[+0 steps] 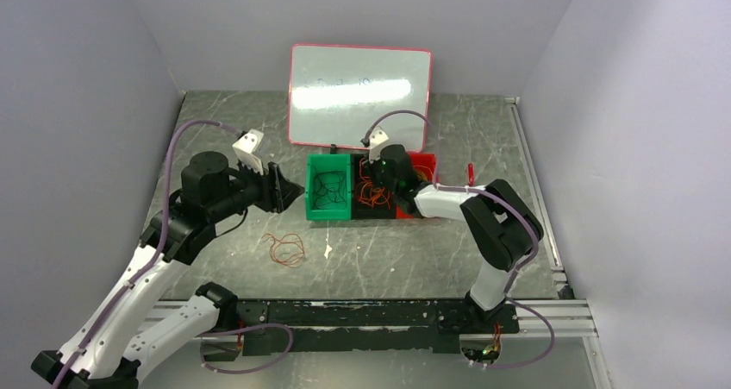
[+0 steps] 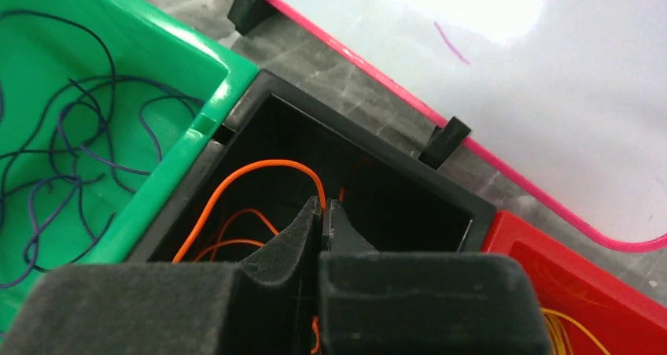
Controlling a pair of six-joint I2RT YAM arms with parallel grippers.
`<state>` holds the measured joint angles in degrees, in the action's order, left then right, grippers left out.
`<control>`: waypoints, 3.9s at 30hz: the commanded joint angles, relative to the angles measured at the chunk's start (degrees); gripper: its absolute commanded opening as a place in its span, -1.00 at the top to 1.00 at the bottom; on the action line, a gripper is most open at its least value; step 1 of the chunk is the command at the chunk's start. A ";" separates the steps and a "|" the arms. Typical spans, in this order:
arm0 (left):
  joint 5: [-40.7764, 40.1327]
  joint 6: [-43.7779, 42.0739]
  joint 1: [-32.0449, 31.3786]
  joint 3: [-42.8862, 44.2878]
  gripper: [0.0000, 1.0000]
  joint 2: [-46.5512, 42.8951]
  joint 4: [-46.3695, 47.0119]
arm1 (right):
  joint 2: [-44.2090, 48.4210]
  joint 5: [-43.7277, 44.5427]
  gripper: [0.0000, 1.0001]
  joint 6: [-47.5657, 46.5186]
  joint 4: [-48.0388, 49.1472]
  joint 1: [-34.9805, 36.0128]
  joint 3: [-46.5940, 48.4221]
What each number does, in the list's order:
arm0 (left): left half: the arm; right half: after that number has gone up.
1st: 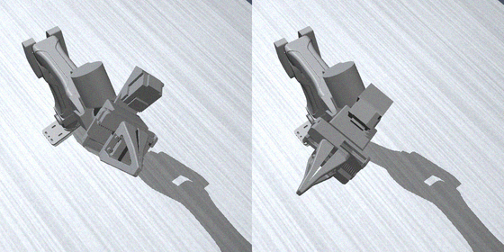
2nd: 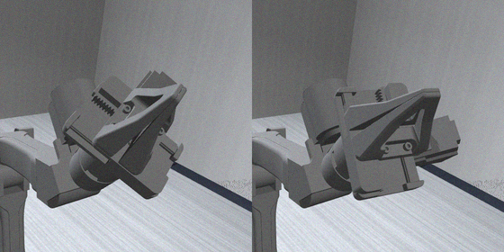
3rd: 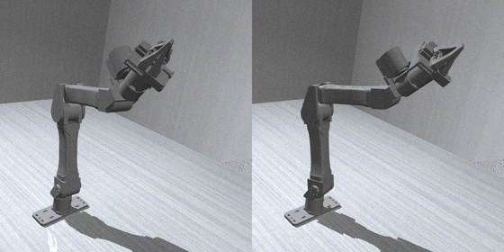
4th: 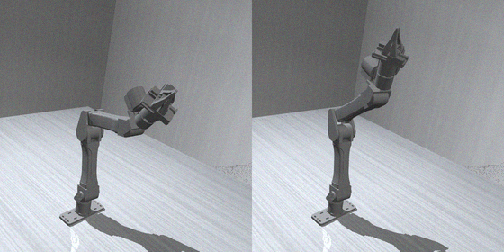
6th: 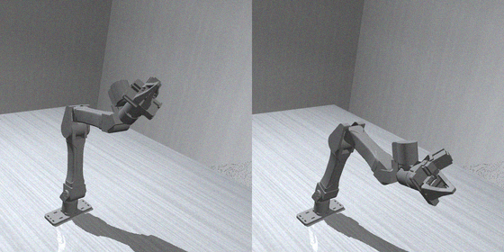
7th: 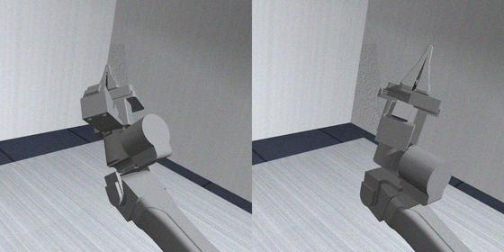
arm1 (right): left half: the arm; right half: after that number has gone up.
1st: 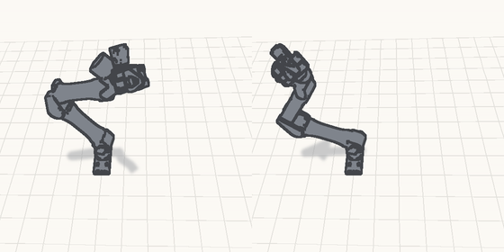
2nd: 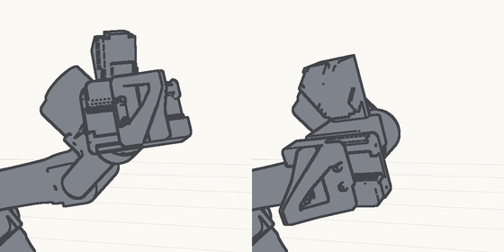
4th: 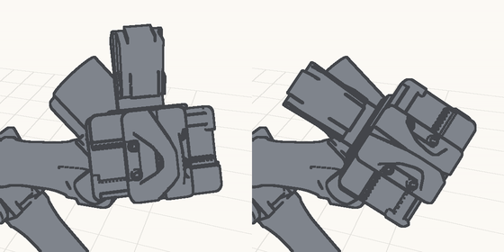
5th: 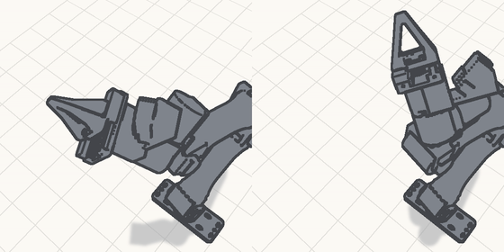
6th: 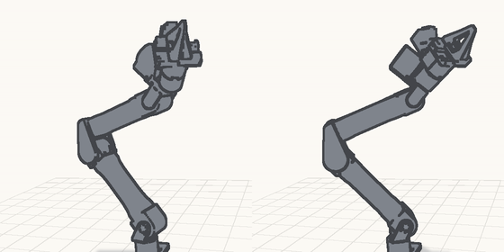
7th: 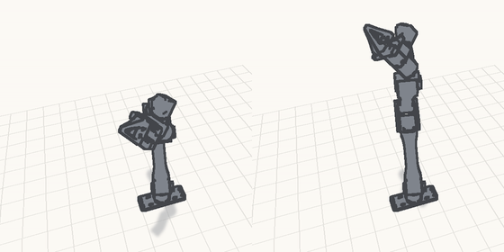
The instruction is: Untangle the cables
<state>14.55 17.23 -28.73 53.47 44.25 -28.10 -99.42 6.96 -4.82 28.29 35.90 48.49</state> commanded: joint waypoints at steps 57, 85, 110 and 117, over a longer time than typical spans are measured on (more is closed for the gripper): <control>-27.72 33.90 -14.34 -20.46 -0.03 -2.09 -5.05 | 28.47 -2.89 0.12 11.38 -22.67 3.74 -7.72; -43.27 47.56 -22.51 -27.75 -0.14 7.44 4.72 | 30.64 -2.39 0.11 12.20 -23.56 4.30 -9.04; -46.14 36.38 -19.63 -24.16 0.63 18.16 8.26 | 30.30 -3.33 0.10 12.64 -23.90 5.17 -8.73; -43.69 35.09 -19.26 -24.95 0.55 13.33 6.04 | 29.82 -3.53 0.10 13.15 -23.34 5.51 -8.17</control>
<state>-30.15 53.74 -48.45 28.99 60.18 -20.91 -69.58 3.22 7.75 4.40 40.97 39.68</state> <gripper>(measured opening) 0.174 0.448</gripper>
